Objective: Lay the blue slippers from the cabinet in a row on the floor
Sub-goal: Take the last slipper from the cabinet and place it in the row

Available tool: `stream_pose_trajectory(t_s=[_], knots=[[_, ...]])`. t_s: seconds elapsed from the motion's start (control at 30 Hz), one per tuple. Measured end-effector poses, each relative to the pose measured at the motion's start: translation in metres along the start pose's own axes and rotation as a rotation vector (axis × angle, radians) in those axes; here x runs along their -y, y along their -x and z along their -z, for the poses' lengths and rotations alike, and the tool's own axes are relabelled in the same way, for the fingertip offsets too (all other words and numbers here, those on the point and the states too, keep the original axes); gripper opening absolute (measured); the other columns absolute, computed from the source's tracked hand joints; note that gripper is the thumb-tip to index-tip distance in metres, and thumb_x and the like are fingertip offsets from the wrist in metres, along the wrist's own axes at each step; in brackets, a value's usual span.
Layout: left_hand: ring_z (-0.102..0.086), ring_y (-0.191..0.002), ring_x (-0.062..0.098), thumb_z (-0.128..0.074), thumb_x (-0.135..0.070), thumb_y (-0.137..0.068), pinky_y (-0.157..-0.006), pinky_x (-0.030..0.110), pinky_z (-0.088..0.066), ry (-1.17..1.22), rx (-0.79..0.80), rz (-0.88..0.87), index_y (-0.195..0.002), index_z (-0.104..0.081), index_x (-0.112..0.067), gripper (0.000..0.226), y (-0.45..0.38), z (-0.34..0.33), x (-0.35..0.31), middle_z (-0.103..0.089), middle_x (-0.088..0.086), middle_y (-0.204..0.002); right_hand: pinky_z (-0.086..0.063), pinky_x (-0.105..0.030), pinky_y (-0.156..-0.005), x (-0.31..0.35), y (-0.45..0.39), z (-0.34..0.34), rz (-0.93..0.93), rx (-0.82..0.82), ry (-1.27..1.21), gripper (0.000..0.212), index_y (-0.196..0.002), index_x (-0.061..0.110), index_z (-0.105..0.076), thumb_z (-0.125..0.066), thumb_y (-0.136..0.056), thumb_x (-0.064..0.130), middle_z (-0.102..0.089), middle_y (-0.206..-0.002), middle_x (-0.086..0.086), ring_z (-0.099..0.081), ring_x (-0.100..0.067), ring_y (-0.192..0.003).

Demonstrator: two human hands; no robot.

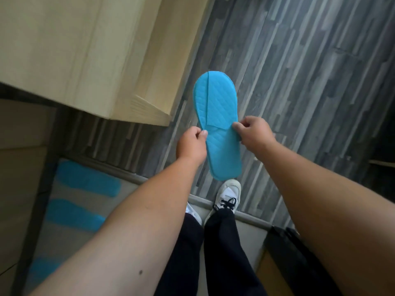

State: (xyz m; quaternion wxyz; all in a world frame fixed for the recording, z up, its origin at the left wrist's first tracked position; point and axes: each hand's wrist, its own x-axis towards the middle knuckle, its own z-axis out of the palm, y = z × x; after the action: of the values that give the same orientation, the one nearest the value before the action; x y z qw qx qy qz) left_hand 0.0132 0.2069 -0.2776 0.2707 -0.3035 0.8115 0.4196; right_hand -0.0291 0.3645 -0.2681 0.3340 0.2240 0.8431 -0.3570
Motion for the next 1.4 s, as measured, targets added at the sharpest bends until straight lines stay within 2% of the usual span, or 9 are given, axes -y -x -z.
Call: stream_pose_trajectory(t_s=[0.1,0.23,0.47,0.6,0.7,0.8,1.07,1.27,1.4], knots=[[-0.053,-0.071,0.019,-0.05,-0.031,-0.096,-0.056,0.027,-0.037,-0.011,0.053,-0.003,-0.085,-0.059,-0.013,0.023,0.019,0.01,0.001,-0.061,0.002,-0.078,-0.056,-0.045,-0.083,-0.004,0.026,0.003,-0.017,-0.015,0.012,0.018,-0.095,0.014,-0.068,-0.062,-0.092,0.031,-0.071,-0.091,-0.007,-0.068,-0.027,-0.088],[-0.059,-0.081,0.021,-0.052,-0.03,-0.095,-0.069,0.028,-0.042,0.028,0.072,0.01,-0.096,-0.06,-0.018,0.014,0.038,0.017,0.017,-0.062,-0.001,-0.084,-0.055,-0.043,-0.085,-0.012,0.05,-0.01,-0.04,-0.014,0.032,0.016,-0.097,0.014,-0.069,-0.063,-0.092,0.028,-0.071,-0.092,-0.006,-0.069,-0.025,-0.088],[-0.064,-0.082,0.028,-0.047,-0.034,-0.095,-0.074,0.036,-0.05,-0.004,-0.002,0.086,-0.086,-0.059,-0.014,0.025,0.071,0.037,0.078,-0.068,0.007,-0.086,-0.052,-0.033,-0.068,-0.016,0.079,-0.055,-0.011,0.115,0.087,0.015,-0.084,0.012,-0.069,-0.068,-0.09,0.026,-0.072,-0.085,-0.009,-0.068,-0.026,-0.08],[-0.066,-0.084,0.032,-0.05,-0.033,-0.094,-0.077,0.04,-0.054,0.067,-0.064,0.157,-0.077,-0.056,-0.016,0.025,0.093,0.05,0.115,-0.069,0.01,-0.085,-0.053,-0.037,-0.069,-0.012,0.101,-0.085,0.045,0.166,0.163,0.016,-0.086,0.01,-0.07,-0.069,-0.089,0.026,-0.072,-0.085,-0.012,-0.064,-0.026,-0.073],[-0.065,-0.087,0.033,-0.051,-0.033,-0.094,-0.08,0.042,-0.054,0.087,-0.112,0.191,-0.084,-0.059,-0.017,0.021,0.11,0.065,0.144,-0.071,0.011,-0.09,-0.052,-0.034,-0.061,-0.006,0.119,-0.113,0.083,0.203,0.2,0.015,-0.084,0.01,-0.069,-0.069,-0.089,0.024,-0.072,-0.083,-0.012,-0.06,-0.021,-0.064],[-0.064,-0.087,0.033,-0.051,-0.032,-0.094,-0.079,0.039,-0.053,0.119,-0.184,0.228,-0.09,-0.06,-0.016,0.019,0.126,0.086,0.18,-0.071,0.01,-0.092,-0.049,-0.029,-0.061,0.005,0.141,-0.148,0.126,0.245,0.258,0.013,-0.082,0.013,-0.068,-0.068,-0.089,0.025,-0.072,-0.083,-0.01,-0.06,-0.019,-0.064],[-0.063,-0.081,0.03,-0.049,-0.032,-0.095,-0.069,0.036,-0.048,0.252,-0.316,0.313,-0.081,-0.057,-0.011,0.027,0.177,0.159,0.3,-0.068,0.008,-0.082,-0.054,-0.039,-0.076,0.048,0.222,-0.265,0.266,0.297,0.386,0.012,-0.086,0.007,-0.069,-0.067,-0.086,0.019,-0.072,-0.087,-0.012,-0.067,-0.028,-0.084],[-0.063,-0.081,0.031,-0.049,-0.031,-0.094,-0.068,0.037,-0.048,0.379,-0.41,0.401,-0.085,-0.06,-0.009,0.027,0.236,0.218,0.414,-0.068,0.01,-0.085,-0.053,-0.039,-0.069,0.061,0.311,-0.379,0.318,0.373,0.484,0.013,-0.087,0.008,-0.069,-0.067,-0.086,0.021,-0.073,-0.085,-0.011,-0.064,-0.026,-0.073],[-0.063,-0.08,0.028,-0.05,-0.029,-0.094,-0.064,0.033,-0.043,0.506,-0.478,0.483,-0.087,-0.062,-0.01,0.024,0.28,0.243,0.494,-0.067,0.007,-0.083,-0.057,-0.046,-0.079,0.058,0.369,-0.456,0.392,0.427,0.565,0.009,-0.081,0.011,-0.067,-0.068,-0.085,0.019,-0.072,-0.081,-0.008,-0.067,-0.029,-0.082]])
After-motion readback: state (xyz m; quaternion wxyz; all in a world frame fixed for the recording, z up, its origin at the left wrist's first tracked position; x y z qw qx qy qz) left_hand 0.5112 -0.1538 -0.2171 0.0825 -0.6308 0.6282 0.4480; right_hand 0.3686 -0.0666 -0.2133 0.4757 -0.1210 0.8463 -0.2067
